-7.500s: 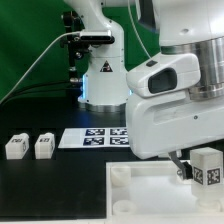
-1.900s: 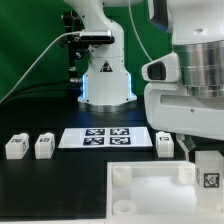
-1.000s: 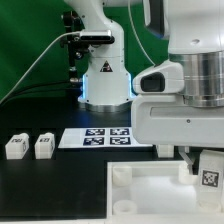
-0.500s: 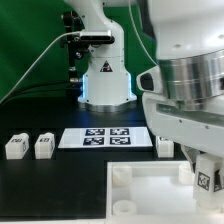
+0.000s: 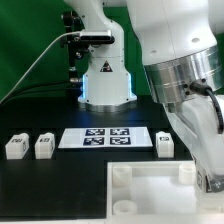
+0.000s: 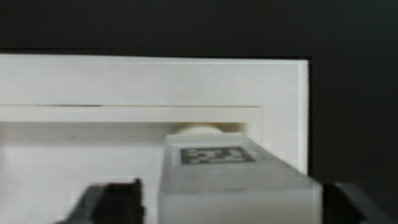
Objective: Assemble one leg
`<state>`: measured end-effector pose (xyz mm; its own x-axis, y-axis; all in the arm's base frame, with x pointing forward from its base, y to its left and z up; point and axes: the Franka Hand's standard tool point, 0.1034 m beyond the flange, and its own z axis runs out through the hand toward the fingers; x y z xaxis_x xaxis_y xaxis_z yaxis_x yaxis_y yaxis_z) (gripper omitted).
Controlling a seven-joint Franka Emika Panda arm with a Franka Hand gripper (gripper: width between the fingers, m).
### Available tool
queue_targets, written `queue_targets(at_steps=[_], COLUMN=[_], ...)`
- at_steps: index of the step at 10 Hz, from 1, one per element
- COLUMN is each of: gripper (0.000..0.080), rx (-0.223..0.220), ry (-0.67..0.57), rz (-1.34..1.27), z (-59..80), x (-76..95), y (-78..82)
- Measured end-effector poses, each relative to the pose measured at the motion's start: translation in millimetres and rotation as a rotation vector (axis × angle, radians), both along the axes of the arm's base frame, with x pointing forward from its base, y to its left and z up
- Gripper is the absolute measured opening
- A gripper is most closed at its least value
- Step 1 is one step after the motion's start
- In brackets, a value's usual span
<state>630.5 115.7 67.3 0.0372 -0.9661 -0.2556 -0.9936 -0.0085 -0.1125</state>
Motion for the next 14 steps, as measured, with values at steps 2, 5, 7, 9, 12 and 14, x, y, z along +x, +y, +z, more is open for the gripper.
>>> queue_targets(at_steps=[2,5,7,9,12,14], gripper=[0.0555,0.0644,0.0648,0.0648,0.0648,0.0553], rx=[-0.028,-0.098,-0.115,-0.159,-0.175,-0.17], ry=[-0.05,-0.114,-0.164,-0.199,-0.231,-0.215], rz=[0.189,0.631,0.83,1.128,1.339,1.262], z=[0.3,2.9,2.4,5.1,13.2,13.3], x=[-0.4,-0.6,-0.6,1.1,8.8,8.8], y=[4.1,6.1,5.1,-1.8,-3.9,-3.5])
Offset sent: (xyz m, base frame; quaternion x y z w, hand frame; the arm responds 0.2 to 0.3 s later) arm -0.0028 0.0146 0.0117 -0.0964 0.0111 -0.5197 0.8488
